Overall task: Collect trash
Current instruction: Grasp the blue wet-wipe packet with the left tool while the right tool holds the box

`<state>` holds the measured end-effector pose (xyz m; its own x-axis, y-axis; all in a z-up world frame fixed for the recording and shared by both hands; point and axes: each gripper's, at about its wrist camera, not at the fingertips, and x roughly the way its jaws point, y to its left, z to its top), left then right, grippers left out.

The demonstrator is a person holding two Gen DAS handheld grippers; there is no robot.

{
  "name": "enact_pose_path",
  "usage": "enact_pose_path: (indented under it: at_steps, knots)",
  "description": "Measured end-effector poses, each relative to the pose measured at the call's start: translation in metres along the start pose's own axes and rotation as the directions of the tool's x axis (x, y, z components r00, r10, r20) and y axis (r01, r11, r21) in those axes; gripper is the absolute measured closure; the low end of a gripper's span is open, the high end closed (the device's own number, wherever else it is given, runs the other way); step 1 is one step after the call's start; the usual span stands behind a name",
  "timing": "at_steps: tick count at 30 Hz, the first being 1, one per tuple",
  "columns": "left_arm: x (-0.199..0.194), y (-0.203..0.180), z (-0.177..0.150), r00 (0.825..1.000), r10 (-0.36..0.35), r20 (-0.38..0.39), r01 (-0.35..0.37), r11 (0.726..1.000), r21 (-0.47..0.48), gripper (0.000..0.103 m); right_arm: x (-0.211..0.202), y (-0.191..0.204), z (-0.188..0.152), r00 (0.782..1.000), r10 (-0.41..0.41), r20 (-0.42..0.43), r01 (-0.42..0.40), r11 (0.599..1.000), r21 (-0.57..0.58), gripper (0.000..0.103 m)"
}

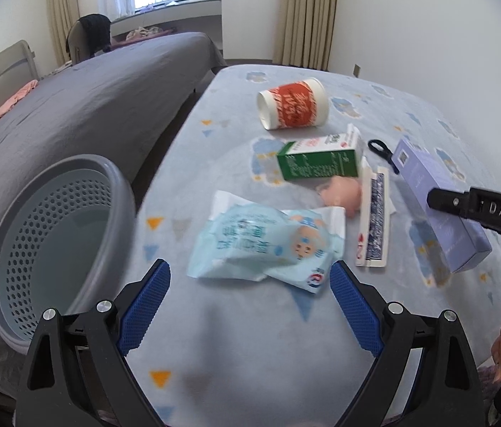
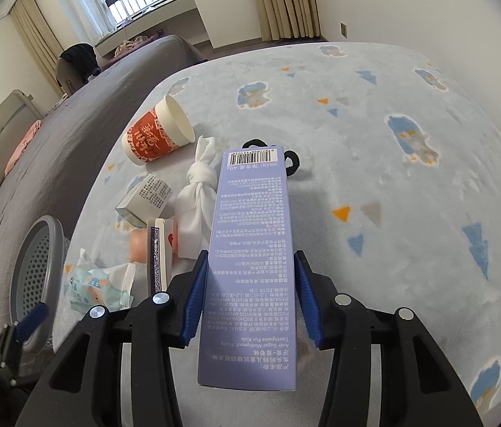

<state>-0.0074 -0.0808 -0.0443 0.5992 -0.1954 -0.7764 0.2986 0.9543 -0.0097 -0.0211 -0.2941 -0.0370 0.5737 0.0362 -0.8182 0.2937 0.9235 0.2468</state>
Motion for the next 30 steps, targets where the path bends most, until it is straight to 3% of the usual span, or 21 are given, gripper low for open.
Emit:
enact_pose_path:
  at_steps: [6, 12, 24, 30]
  knots:
    - [0.013, -0.019, -0.002, 1.0, -0.02, -0.015, 0.02, 1.0, -0.004, 0.013, -0.007, -0.003, 0.003, 1.0, 0.022, 0.009, -0.022, 1.0, 0.008, 0.058]
    - [0.026, -0.02, -0.002, 0.999, 0.026, -0.035, -0.026, 1.0, -0.005, 0.013, -0.012, -0.005, 0.003, 0.999, 0.036, 0.014, -0.037, 0.999, 0.011, 0.058]
    - [0.017, 0.024, -0.018, 0.993, 0.105, -0.058, -0.109, 0.991, -0.072, 0.013, -0.018, -0.002, 0.003, 0.998, 0.051, 0.025, -0.052, 0.999, 0.011, 0.058]
    - [0.003, 0.042, -0.025, 0.994, 0.088, -0.063, -0.096, 0.987, -0.133, 0.013, -0.021, 0.001, 0.002, 0.998, 0.056, 0.029, -0.056, 0.998, 0.01, 0.058]
